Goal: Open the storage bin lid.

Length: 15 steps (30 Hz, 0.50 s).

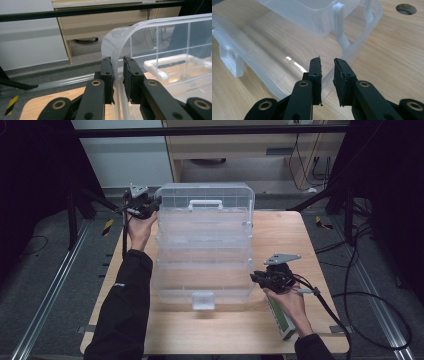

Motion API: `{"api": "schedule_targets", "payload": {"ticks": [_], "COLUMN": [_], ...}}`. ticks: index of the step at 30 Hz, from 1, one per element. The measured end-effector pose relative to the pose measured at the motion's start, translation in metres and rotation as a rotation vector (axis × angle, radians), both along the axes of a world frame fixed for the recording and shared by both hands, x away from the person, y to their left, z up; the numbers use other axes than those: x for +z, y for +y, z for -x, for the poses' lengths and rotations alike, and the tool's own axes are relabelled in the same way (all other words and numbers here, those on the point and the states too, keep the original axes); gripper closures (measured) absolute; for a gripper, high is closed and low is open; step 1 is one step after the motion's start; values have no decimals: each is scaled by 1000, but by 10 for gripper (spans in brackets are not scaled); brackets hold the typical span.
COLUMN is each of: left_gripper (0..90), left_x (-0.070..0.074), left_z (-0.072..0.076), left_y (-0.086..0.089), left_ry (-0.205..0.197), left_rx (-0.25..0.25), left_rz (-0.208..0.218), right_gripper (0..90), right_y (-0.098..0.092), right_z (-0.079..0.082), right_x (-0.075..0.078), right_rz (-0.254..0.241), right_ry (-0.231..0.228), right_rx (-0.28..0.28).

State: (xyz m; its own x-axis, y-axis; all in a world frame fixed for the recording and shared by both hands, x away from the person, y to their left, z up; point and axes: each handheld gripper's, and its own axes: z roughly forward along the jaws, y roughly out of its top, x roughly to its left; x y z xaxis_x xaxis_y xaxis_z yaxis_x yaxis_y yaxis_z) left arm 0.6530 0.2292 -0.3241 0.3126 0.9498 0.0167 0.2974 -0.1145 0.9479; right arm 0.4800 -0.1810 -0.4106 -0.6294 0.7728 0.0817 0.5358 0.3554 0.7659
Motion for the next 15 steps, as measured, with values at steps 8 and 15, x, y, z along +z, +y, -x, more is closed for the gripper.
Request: {"api": "schedule_targets", "payload": {"ticks": [8,15], "left_gripper": [777,777], "left_x": [-5,-8], "left_z": [-10,-15], "left_y": [-1,-3], "left_ry": [5,11], "left_rx": [12,26], "left_rz": [-5,-3], "right_gripper": [765,765], "right_y": [0,0], "right_z": [0,0], "right_x": [0,0], "right_rz": [1,-1], "right_ry": [0,-1], "right_rx": [2,4]}}
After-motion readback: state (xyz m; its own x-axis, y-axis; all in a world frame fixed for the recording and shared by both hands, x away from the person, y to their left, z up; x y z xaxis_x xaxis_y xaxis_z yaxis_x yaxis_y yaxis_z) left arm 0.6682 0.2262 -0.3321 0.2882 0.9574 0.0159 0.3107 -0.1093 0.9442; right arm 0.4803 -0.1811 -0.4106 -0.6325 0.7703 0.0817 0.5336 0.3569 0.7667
